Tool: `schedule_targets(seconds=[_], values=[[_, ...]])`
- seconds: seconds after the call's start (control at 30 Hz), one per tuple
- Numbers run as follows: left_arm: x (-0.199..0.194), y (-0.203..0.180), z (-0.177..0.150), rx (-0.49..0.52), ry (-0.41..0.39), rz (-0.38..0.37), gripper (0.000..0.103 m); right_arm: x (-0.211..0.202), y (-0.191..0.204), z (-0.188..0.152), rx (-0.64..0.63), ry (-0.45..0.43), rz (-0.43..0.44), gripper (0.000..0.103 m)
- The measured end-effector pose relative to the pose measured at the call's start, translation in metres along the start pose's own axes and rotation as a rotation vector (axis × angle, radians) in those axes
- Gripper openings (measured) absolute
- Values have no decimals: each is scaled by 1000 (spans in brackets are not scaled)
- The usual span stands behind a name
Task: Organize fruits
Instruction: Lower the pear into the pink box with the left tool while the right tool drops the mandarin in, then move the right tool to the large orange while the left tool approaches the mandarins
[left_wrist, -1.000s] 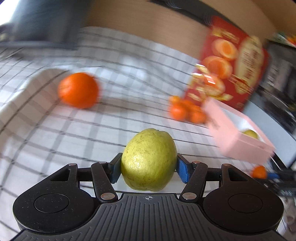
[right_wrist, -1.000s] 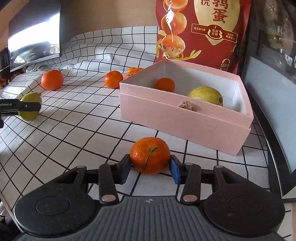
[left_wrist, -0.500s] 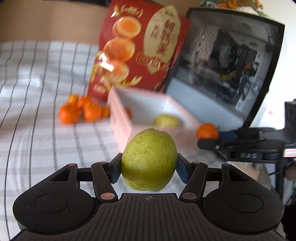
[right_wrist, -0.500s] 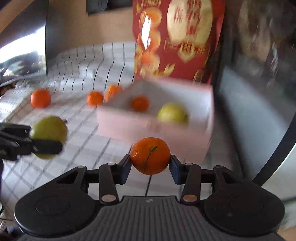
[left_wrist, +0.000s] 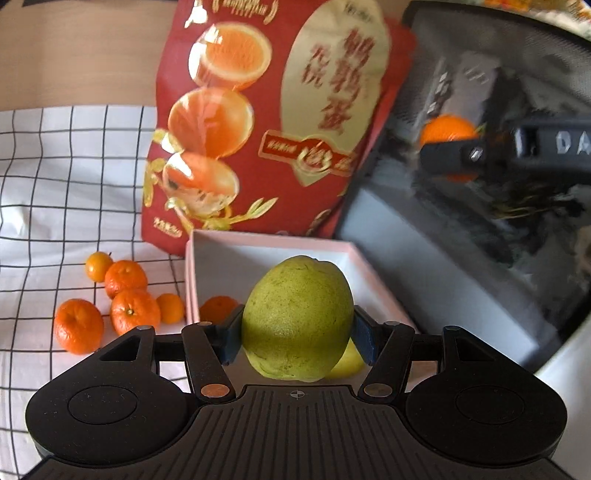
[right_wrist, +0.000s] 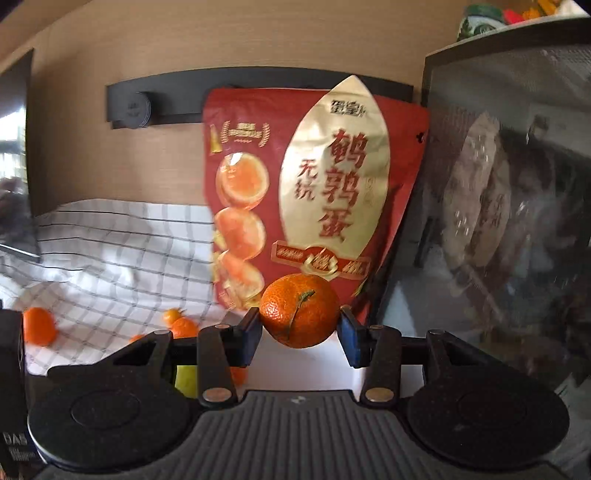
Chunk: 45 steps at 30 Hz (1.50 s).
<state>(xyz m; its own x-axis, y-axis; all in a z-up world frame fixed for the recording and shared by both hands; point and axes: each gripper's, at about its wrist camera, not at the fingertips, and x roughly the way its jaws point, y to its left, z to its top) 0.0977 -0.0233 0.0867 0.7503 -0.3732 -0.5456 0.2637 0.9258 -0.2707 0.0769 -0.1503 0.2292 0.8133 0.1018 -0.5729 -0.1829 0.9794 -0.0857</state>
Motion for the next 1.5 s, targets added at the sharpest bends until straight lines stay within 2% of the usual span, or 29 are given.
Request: schedule_targets(seconds=[0.13, 0.2, 0.3, 0.4, 0.43, 0.53, 0.63, 0.77, 0.93, 1.07, 1.17, 1.23, 1.3, 1.4, 1.47, 1.5], values=[[21, -3, -7, 48, 69, 86, 65, 20, 1, 0, 2, 21, -38, 44], [28, -4, -12, 75, 96, 77, 66, 29, 0, -4, 3, 45, -29, 44], [28, -12, -18, 152, 91, 93, 66, 37, 4, -13, -18, 70, -38, 44], [26, -12, -19, 152, 92, 75, 65, 40, 4, -18, -12, 88, -34, 44], [23, -10, -19, 133, 78, 49, 62, 41, 3, -18, -5, 92, -24, 44], [2, 4, -10, 67, -30, -72, 62, 39, 1, -17, 9, 91, 3, 44], [-21, 18, -1, 52, -113, -77, 62, 41, 0, -15, 14, 95, 17, 44], [-46, 48, -1, 34, -152, -6, 62, 56, -6, -17, 60, 136, 47, 44], [-75, 113, -10, -76, -169, 110, 62, 97, -5, -29, 113, 237, 61, 44], [-105, 170, -17, -191, -219, 221, 62, 134, 3, -39, 126, 301, 61, 45], [-135, 209, -31, -307, -317, 306, 62, 153, 17, -44, 80, 337, -6, 54], [-156, 234, -45, -393, -408, 392, 62, 155, 28, -43, 29, 325, -40, 55], [-172, 249, -60, -404, -485, 453, 62, 150, 40, -39, 10, 297, -52, 56], [-193, 273, -85, -435, -614, 540, 62, 136, 68, -28, 16, 264, 25, 60], [-212, 296, -91, -576, -628, 537, 62, 125, 96, -21, 16, 246, 119, 65], [-223, 304, -96, -630, -678, 527, 62, 120, 113, -19, 8, 236, 169, 72]])
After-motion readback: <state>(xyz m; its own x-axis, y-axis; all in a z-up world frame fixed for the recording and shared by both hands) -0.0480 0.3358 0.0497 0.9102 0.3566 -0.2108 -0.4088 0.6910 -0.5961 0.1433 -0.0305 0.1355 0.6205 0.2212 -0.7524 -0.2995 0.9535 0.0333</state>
